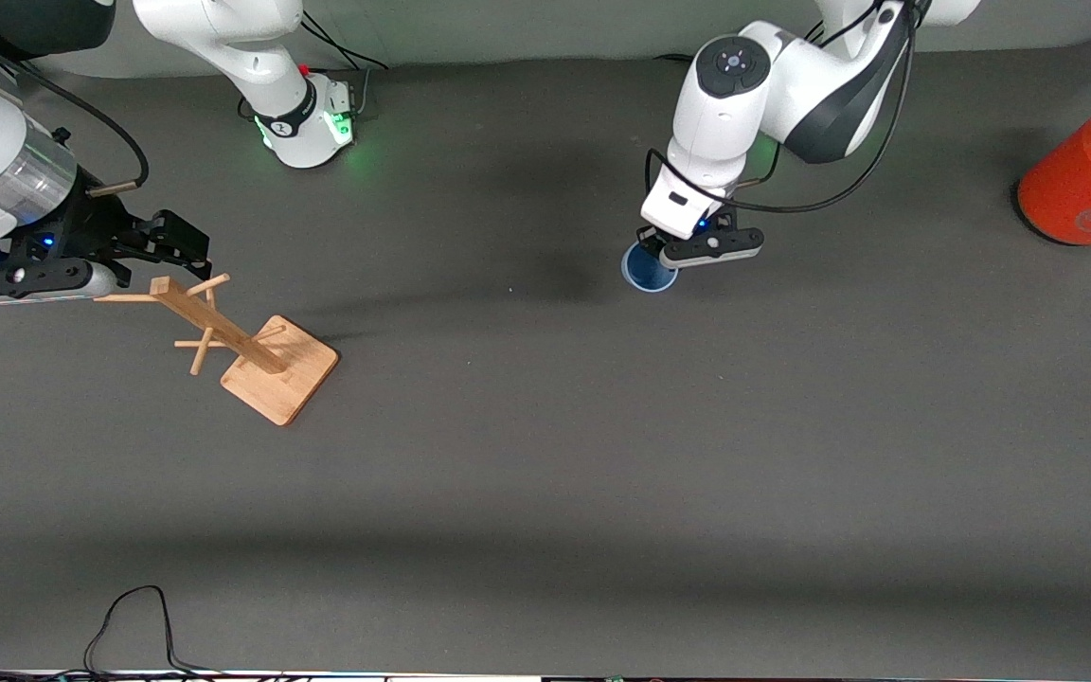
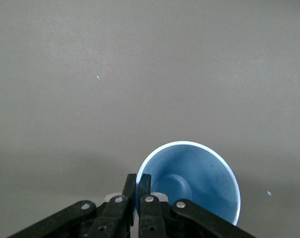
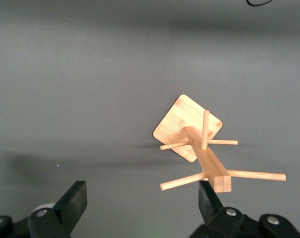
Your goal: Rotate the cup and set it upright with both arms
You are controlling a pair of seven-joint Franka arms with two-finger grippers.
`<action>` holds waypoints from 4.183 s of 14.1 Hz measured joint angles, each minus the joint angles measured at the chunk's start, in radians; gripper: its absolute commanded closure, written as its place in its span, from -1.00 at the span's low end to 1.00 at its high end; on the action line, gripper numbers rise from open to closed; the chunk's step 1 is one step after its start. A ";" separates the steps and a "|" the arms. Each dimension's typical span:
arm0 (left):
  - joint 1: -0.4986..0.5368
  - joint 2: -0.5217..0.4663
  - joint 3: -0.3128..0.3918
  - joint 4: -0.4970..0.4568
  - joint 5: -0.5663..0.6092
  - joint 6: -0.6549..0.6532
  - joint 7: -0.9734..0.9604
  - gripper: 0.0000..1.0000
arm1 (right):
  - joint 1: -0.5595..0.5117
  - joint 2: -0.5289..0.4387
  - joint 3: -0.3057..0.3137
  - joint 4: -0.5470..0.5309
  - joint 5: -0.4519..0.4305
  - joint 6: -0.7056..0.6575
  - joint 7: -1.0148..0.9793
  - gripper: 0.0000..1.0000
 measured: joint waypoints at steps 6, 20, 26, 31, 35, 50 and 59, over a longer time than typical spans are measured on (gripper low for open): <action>-0.002 0.101 -0.004 -0.052 0.054 0.104 0.000 1.00 | 0.010 0.008 0.000 0.001 0.001 0.000 0.000 -1.00; 0.011 0.258 0.033 -0.022 0.179 0.303 -0.002 1.00 | 0.054 0.061 -0.001 0.066 0.001 0.020 0.001 -1.00; 0.010 0.284 0.048 -0.011 0.203 0.321 -0.002 1.00 | 0.054 0.063 -0.001 0.066 0.001 0.021 0.001 -1.00; 0.007 0.291 0.045 -0.006 0.206 0.325 -0.002 0.90 | 0.076 0.071 0.001 0.066 0.001 0.024 0.001 -1.00; -0.015 0.300 0.043 -0.005 0.206 0.323 -0.009 0.08 | 0.092 0.073 0.001 0.066 0.001 0.032 0.001 -1.00; -0.059 0.236 0.024 0.018 0.191 0.138 -0.051 -0.70 | 0.101 0.074 -0.014 0.067 0.001 0.034 0.000 -1.00; 0.064 0.067 0.066 0.368 -0.108 -0.515 0.275 -1.00 | 0.098 0.074 -0.069 0.067 0.024 0.049 0.000 -1.00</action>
